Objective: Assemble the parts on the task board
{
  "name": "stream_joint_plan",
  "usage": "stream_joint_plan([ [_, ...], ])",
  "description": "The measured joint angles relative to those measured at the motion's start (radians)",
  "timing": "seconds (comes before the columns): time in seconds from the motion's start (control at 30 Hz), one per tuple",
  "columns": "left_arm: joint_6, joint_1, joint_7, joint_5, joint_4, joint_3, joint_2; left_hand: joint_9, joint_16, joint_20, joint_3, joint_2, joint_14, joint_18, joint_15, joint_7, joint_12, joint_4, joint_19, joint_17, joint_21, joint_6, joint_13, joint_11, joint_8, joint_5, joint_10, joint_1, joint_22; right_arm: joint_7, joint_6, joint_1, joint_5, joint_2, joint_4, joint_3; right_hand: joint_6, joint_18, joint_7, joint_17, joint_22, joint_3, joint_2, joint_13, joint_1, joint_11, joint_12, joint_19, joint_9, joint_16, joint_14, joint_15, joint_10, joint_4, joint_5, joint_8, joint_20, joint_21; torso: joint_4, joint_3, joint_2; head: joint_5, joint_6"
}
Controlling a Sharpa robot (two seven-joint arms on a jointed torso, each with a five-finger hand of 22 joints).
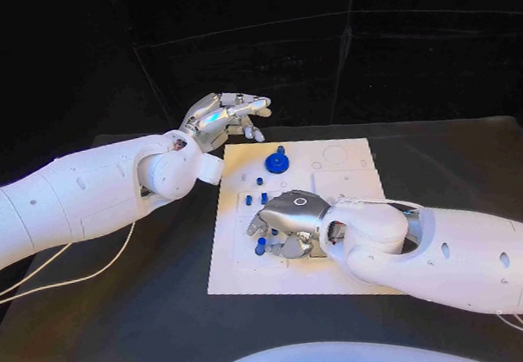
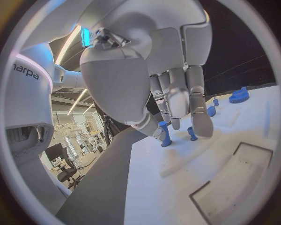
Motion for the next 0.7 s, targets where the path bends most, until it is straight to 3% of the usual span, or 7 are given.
stream_joint_plan([
  [0.13,0.0,0.0,0.0,0.0,-0.001,0.0,0.001,0.0,0.0,0.0,0.0,0.0,0.0,0.0,0.0,0.0,0.0,0.0,0.0,0.0,0.0,0.0,0.0,0.0,0.0,0.0,0.0,0.0,0.0,-0.004,0.005,0.0,-0.002,-0.002,0.007,0.0,0.01,0.0,-0.008,0.002,0.009,0.0,0.004,0.002,0.004,-0.005,0.018,0.0,0.003,0.004,0.0,0.0,0.03,0.0,0.004,0.009,0.0,0.001,-0.0004,0.0,0.0,0.001,-0.001],
  [0.23,0.0,0.0,-0.001,0.0,-0.001,0.0,0.001,0.0,0.0,0.0,0.0,0.0,0.0,0.0,0.0,0.0,0.0,0.0,0.0,0.0,0.0,0.0,0.0,0.0,0.0,0.0,0.0,0.0,0.0,-0.004,0.007,0.0,-0.004,-0.001,0.014,0.0,0.014,0.0,-0.007,0.005,0.02,0.0,0.008,0.003,0.008,-0.013,0.026,0.006,0.003,0.008,0.0,0.0,0.046,0.0,0.005,0.012,-0.006,0.009,-0.0006,0.0001,0.0,0.001,-0.001],
  [0.7,0.002,0.0,-0.002,0.0,-0.005,0.0,0.005,0.0,0.0,0.0,-0.004,0.0,-0.004,0.0,-0.004,0.0,0.0,-0.004,0.0,-0.001,-0.004,0.0,0.0,0.0,0.0,0.0,0.0,0.0,-0.002,-0.003,0.006,-0.002,-0.006,0.0,0.029,0.0,0.014,0.0,-0.007,0.009,0.032,0.004,0.008,0.004,0.008,-0.017,0.029,0.009,0.003,0.009,0.0,0.0,0.06,-0.004,0.005,0.012,-0.009,0.016,-0.0017,0.0002,0.0,0.002,-0.002],
])
